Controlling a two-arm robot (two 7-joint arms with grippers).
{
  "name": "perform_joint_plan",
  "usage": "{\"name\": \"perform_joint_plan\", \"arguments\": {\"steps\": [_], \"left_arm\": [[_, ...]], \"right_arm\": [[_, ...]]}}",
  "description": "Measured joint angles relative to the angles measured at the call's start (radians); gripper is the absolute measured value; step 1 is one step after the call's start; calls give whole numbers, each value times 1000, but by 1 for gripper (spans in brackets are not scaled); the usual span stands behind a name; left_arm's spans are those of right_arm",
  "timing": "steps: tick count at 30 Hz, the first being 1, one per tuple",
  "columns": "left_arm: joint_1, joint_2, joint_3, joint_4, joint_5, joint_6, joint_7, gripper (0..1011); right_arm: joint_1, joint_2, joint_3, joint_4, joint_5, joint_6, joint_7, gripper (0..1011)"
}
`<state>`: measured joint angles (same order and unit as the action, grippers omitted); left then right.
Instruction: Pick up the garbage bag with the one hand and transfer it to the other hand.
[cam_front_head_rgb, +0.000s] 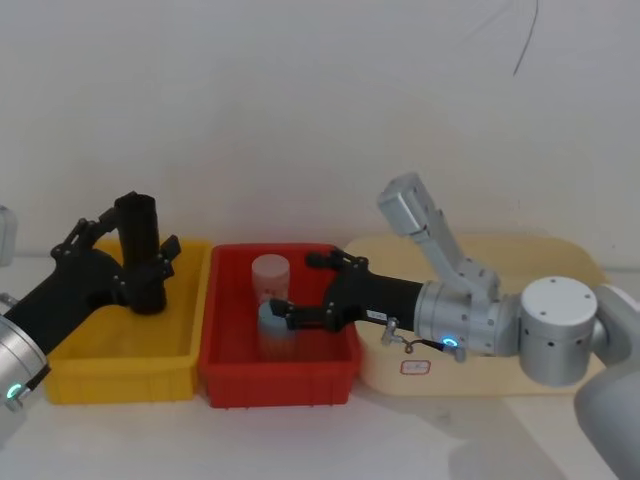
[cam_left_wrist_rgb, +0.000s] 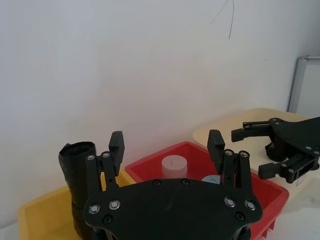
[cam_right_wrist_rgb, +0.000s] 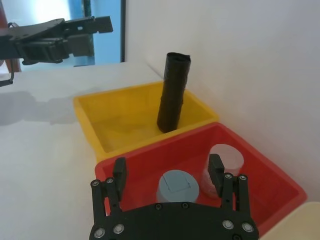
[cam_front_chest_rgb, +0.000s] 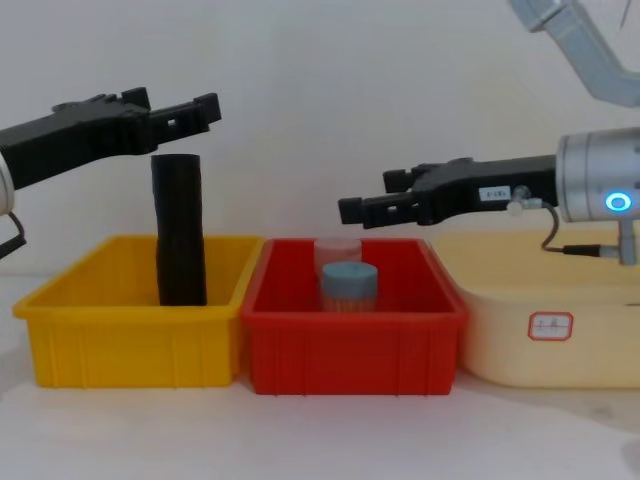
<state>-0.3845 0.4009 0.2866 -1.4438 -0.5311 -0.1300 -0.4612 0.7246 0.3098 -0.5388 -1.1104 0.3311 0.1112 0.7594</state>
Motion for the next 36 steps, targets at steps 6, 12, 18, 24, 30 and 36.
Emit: {"name": "perform_joint_plan", "arguments": {"steps": [6,12,18,24,30,36], "left_arm": [[8,6,-6,-8,1,-1,6,1000],[12,9,-9,-13,2,-1,10,1000],[15,12,-12,-16,3,-2,12,1000],[17,13,-13,-17,3,-2,14,1000],[18,14,-14,-18,4,-2,14,1000],[18,14,-14,-19,4,-1,15,1000]], "right_arm": [[46,-23,-22,75,0,-5,29,1001],[98,-50,-48,174,-6,-23,61,1001],[147,-80,-72,283,-16,-49,85,1001],[185,-106,-87,376,-29,-76,101,1001],[209,-123,-94,442,-37,-94,106,1001],[221,-130,-97,477,-48,-105,105,1001]]}}
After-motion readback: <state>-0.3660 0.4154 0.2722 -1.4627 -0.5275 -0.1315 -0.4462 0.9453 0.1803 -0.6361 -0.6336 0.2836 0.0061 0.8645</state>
